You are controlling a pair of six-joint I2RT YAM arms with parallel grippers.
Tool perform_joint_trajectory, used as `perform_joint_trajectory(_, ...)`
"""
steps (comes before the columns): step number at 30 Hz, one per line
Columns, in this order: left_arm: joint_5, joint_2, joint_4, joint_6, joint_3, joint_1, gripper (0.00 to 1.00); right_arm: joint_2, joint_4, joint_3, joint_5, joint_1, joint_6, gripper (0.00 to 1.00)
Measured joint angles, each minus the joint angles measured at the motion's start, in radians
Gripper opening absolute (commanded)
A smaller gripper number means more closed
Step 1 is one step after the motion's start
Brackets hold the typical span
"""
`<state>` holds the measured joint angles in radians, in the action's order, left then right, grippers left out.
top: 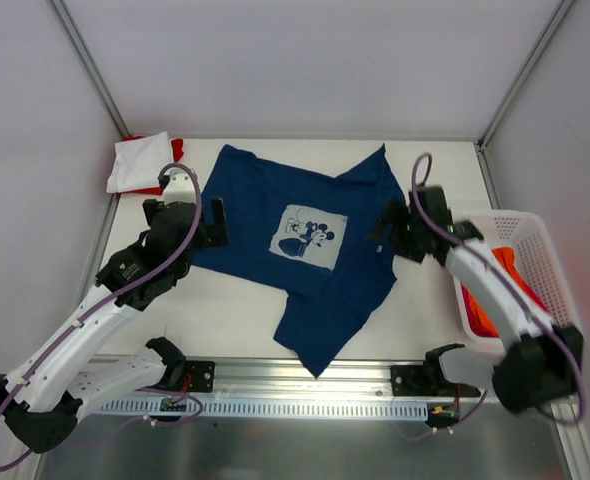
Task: Fold and stack the t-shirts
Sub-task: Flatten the tshirt out
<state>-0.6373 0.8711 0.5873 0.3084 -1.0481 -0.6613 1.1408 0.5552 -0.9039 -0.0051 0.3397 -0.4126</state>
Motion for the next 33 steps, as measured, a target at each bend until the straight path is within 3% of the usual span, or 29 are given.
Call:
perform_joint_trajectory(6,0.001,-0.006,-0.002,0.000,0.004,-0.051,0.99,0.563,-0.152,-0.407,-0.159,-0.114,0.094,0.83)
perform_joint_trajectory(12,-0.002,-0.009,-0.002,-0.001,0.014,-0.091,0.99,0.871,-0.168,-0.740,-0.319,-0.122,0.114,0.84)
perform_joint_trajectory(21,-0.074,-0.018,-0.002,-0.006,0.032,-0.172,0.99,0.966,-0.093,-0.978,-0.281,-0.146,0.159,0.84)
perform_joint_trajectory(27,-0.109,-0.016,-0.003,-0.006,0.039,-0.184,0.99,0.966,-0.053,-0.948,-0.110,-0.175,0.182,0.84)
perform_joint_trajectory(33,-0.133,0.039,-0.004,-0.006,0.043,-0.184,0.99,0.976,-0.021,-0.898,-0.049,-0.190,0.185,0.84)
